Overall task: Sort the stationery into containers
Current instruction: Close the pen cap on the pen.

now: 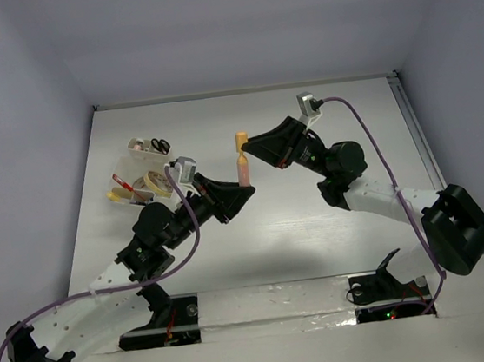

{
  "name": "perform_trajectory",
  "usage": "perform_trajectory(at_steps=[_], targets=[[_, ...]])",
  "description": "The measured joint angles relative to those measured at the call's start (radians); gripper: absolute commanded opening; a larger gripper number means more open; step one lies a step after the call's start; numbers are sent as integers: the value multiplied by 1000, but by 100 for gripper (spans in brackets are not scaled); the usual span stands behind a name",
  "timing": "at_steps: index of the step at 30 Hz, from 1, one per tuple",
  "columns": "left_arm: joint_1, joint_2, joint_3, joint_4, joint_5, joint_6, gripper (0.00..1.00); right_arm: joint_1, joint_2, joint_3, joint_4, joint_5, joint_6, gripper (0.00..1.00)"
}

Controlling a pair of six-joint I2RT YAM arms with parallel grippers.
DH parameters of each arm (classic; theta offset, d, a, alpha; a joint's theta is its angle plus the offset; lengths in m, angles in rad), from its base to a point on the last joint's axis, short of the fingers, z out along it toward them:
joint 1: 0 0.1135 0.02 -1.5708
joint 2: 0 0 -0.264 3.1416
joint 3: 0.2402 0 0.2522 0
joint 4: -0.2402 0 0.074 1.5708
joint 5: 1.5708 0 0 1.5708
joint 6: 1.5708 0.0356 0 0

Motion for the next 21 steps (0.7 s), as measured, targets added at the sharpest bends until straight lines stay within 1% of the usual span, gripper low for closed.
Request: perform_trajectory(at_steps=[10, 21], targets=[[0, 45, 29, -8, -11, 39, 0, 5, -1, -18, 4, -28, -2, 4], [-7, 19, 43, -60, -11, 82, 0, 4, -9, -32, 29, -45, 15, 2]])
